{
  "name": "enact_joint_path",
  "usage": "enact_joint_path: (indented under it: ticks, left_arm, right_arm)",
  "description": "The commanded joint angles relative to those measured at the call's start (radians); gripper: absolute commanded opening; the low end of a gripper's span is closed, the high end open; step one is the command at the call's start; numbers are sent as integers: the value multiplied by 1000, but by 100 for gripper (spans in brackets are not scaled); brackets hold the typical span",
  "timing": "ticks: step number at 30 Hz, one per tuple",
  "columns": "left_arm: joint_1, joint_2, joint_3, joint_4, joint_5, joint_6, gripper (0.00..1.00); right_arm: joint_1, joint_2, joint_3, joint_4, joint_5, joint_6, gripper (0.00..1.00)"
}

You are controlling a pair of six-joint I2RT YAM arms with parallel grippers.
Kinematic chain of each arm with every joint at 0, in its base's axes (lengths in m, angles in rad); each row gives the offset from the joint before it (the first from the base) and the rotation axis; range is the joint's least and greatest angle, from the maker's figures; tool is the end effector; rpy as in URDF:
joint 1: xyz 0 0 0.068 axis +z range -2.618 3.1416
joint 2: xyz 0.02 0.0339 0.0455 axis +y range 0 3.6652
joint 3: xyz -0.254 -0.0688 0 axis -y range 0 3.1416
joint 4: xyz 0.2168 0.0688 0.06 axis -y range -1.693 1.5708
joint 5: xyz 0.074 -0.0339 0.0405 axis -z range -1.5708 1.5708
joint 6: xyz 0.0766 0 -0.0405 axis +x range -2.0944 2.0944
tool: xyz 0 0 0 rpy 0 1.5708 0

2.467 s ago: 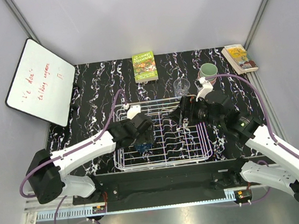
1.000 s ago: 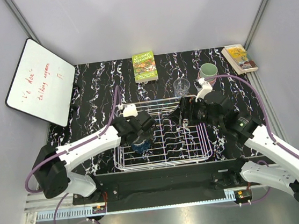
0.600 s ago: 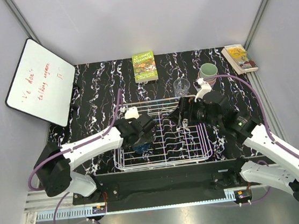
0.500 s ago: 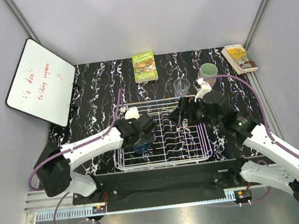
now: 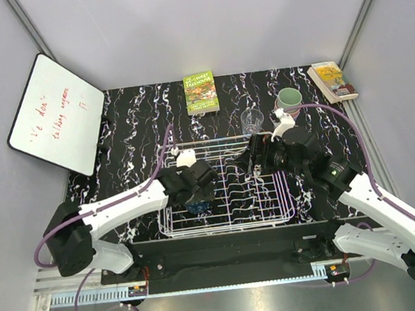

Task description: Unload the cups from the dish rack

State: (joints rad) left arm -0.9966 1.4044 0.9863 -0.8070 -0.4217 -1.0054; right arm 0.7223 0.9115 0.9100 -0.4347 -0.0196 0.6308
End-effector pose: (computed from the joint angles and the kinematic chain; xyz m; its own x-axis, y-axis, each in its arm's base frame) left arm 0.1617 -0.1922 0.1954 -0.8570 -0.0936 -0.5067 -0.0614 0.9949 -0.0798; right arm 0.1624 0.1451 0.3103 -0.6537 0.2099 -0.7271 -0.3576 0.7610 0.5413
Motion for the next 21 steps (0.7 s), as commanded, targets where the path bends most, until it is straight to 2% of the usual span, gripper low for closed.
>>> enact_joint_path:
  ticks: [1,5,12,18,19,21]
  left_arm:
    - [-7,-123,98,64,-35,131,0]
    - [4,-260,109,196,7,240,0]
    - [73,-357,68,396,187,333,0]
    - [159,-447,-111,676,455,312,0]
    - [192,-458,-139,771,548,300,0]
    - [225,-496,-236,898,642,245,0]
  right_arm:
    - [11,-26,44,-1,73,-39,95]
    - [9,-40,70,-16,110,-51,95]
    - [11,-66,84,-16,130,-43,94]
    - [11,-100,69,26,155,-22,92]
    - [9,-115,63,37,155,-8,92]
    - [11,-132,49,69,152,1,91]
